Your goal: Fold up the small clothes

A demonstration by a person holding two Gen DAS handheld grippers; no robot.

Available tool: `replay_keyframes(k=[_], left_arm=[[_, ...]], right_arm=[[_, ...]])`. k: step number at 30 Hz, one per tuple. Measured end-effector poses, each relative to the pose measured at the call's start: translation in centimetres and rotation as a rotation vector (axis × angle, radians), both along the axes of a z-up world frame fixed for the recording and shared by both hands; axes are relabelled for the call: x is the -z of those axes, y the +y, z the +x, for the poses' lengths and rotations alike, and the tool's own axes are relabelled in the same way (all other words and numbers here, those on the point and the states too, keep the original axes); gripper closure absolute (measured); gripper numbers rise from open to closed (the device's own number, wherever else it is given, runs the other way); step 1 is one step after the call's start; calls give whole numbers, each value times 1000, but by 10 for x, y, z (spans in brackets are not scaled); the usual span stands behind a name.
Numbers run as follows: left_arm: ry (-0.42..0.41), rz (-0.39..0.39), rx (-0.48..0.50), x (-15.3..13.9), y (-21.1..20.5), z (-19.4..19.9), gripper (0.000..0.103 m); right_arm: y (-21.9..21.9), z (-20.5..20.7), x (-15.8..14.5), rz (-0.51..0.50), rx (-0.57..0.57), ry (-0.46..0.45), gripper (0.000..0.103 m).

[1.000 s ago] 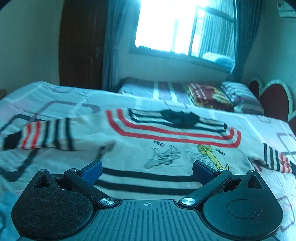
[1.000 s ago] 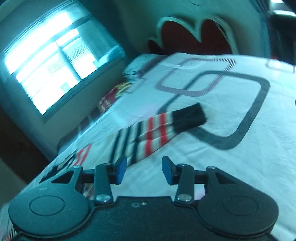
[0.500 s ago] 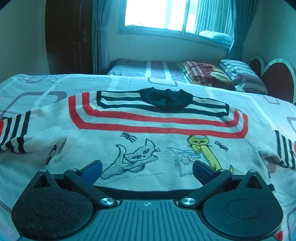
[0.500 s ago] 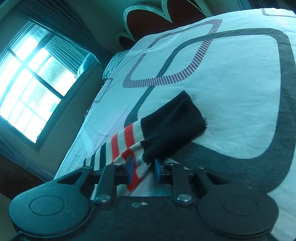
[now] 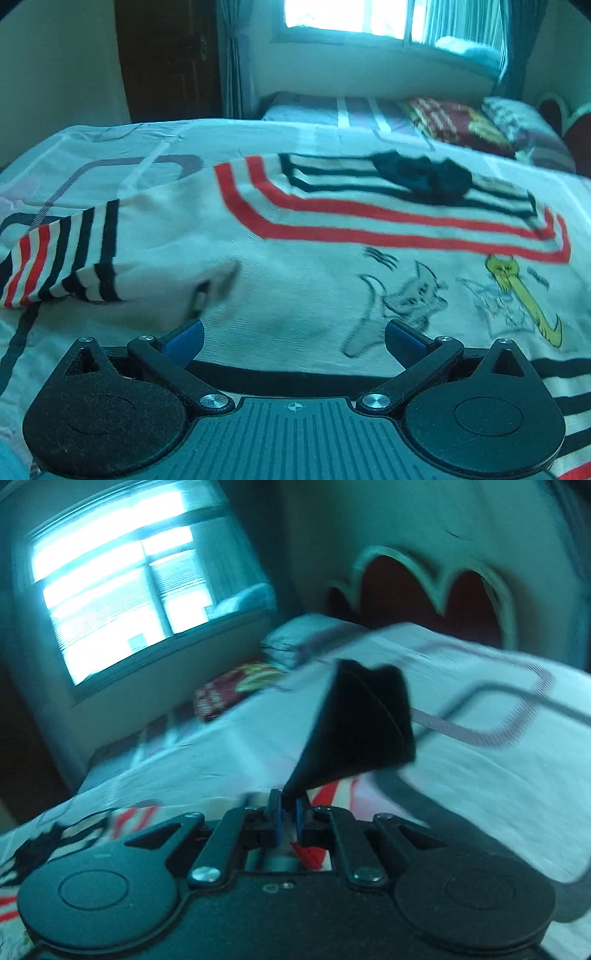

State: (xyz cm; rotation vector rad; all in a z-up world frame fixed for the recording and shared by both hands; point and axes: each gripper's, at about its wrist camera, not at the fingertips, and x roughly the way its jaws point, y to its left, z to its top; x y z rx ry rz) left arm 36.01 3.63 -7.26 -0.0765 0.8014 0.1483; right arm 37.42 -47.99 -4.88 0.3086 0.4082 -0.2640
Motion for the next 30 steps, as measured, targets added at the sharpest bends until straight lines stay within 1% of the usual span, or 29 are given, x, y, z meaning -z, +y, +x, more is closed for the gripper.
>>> replay_keyframes(k=[3, 6, 9, 12, 15, 16, 18, 19, 20, 22, 23, 24, 25, 27, 28, 29, 30], left_arm=[[-24, -22, -17, 0, 21, -2, 0], [-33, -38, -33, -2, 44, -7, 0], [-28, -39, -44, -3, 68, -14, 0], [-20, -33, -59, -4, 92, -21, 0], [2, -58, -55, -3, 113, -28, 0], [9, -82, -36, -2, 117, -30, 0], [11, -79, -18, -2, 118, -35, 0], [8, -72, -15, -2, 118, -37, 0], [-2, -82, -9, -3, 117, -38, 0], [-23, -113, -7, -5, 115, -36, 0], [-33, -130, 1, -6, 113, -34, 0], [-47, -146, 12, -8, 110, -32, 0], [-60, -163, 29, -10, 105, -26, 0], [-74, -204, 75, -12, 91, -12, 1], [-70, -233, 100, -10, 81, -1, 9], [-66, -260, 124, -9, 72, 7, 25], [-46, -305, 150, -5, 60, 20, 48]], right_arm=[[62, 14, -14, -51, -150, 2, 95], [122, 30, -14, -42, -293, 27, 95], [184, 42, -2, -19, -417, 79, 95], [240, 48, 13, -24, -517, 122, 95], [281, 50, 28, -29, -587, 159, 95], [292, 51, 31, -33, -602, 169, 95], [309, 52, 37, -55, -616, 192, 94], [314, 52, 40, -62, -617, 196, 91], [316, 50, 42, -67, -622, 192, 88], [326, 44, 44, -102, -674, 169, 66], [328, 40, 42, -124, -700, 162, 64], [327, 34, 40, -132, -716, 150, 66], [323, 29, 37, -126, -715, 135, 66], [307, 20, 30, -95, -675, 114, 66], [295, 15, 27, -72, -648, 111, 66], [284, 10, 25, -46, -621, 108, 66], [272, 7, 23, -23, -593, 110, 66]])
